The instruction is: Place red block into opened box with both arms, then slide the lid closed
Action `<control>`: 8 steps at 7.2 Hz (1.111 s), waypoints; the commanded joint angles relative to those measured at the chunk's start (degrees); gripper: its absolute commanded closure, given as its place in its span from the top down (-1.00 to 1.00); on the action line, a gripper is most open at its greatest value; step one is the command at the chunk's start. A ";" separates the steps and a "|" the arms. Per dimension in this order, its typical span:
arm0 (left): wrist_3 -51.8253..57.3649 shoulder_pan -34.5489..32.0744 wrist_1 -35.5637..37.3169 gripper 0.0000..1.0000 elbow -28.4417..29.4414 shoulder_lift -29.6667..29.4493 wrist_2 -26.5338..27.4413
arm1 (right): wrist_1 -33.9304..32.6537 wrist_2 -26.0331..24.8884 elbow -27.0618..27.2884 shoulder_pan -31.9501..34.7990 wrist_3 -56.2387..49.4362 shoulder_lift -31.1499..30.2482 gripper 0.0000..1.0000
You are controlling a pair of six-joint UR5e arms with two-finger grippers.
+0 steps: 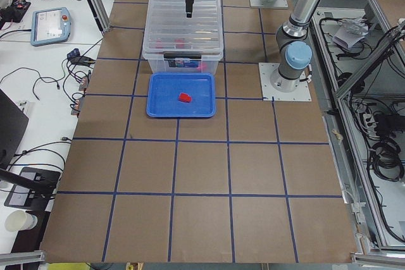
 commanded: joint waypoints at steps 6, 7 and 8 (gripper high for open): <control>9.03 20.97 0.46 1.00 -7.09 -3.69 0.09 | 0.00 0.06 0.59 0.00 -0.24 6.22 1.00; 8.77 23.70 0.81 1.00 -6.65 -5.09 -0.69 | 0.10 0.06 0.68 0.00 -0.24 6.58 1.00; 9.11 24.42 2.91 1.00 -7.60 -7.37 -0.87 | 0.10 -0.03 0.68 0.00 -0.24 6.67 1.00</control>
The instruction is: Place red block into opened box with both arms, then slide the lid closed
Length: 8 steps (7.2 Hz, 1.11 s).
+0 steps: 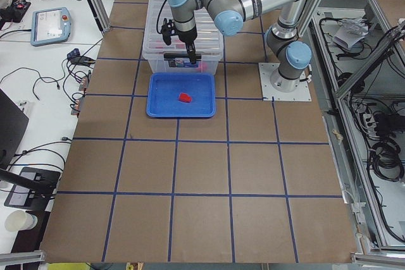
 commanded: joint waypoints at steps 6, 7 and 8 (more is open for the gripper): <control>21.87 2.51 29.68 1.00 -5.47 -14.33 -0.99 | 0.03 -2.98 -0.02 -5.17 -8.16 0.42 1.00; 22.78 2.68 30.25 1.00 -7.83 -14.70 -1.08 | -0.15 -4.37 -0.03 -6.84 -10.80 0.07 1.00; 25.05 2.69 34.78 1.00 -11.07 -14.62 -0.91 | -0.15 -4.99 -0.03 -8.25 -13.18 -0.02 1.00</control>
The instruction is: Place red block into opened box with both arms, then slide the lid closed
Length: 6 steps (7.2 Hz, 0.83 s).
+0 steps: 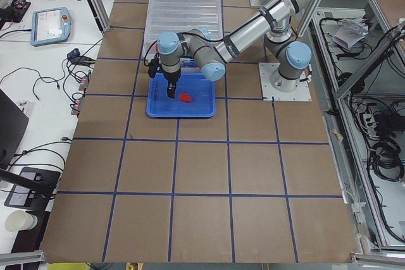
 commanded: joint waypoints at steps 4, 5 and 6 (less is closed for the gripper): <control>2.81 0.06 13.83 0.94 -11.13 -1.93 0.08 | 0.05 -1.42 -0.63 -6.96 -12.23 -0.30 1.00; 3.07 0.06 13.84 0.44 -10.78 -2.11 0.35 | -0.22 -1.77 -0.72 -8.01 -15.30 -0.30 1.00; 2.98 0.15 13.84 -0.17 -10.69 -2.11 0.44 | -0.57 -3.17 -0.98 -8.55 -16.98 -0.30 1.00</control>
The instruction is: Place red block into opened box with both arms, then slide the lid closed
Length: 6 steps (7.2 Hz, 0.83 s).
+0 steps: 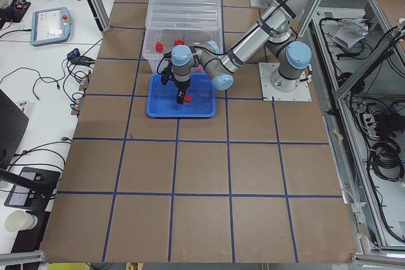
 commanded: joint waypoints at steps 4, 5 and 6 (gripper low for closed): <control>-0.50 -0.38 -3.19 -0.82 3.91 2.67 0.02 | -0.53 -1.46 -0.34 -3.55 -6.94 0.00 1.00; -0.76 -1.16 -10.87 -0.82 9.50 4.25 0.02 | -0.53 -1.37 -0.34 -3.64 -6.94 -0.09 1.00; -2.33 -1.87 -21.39 -0.82 16.09 5.65 -0.33 | -0.35 -0.24 -1.04 -3.46 -7.03 -0.53 1.00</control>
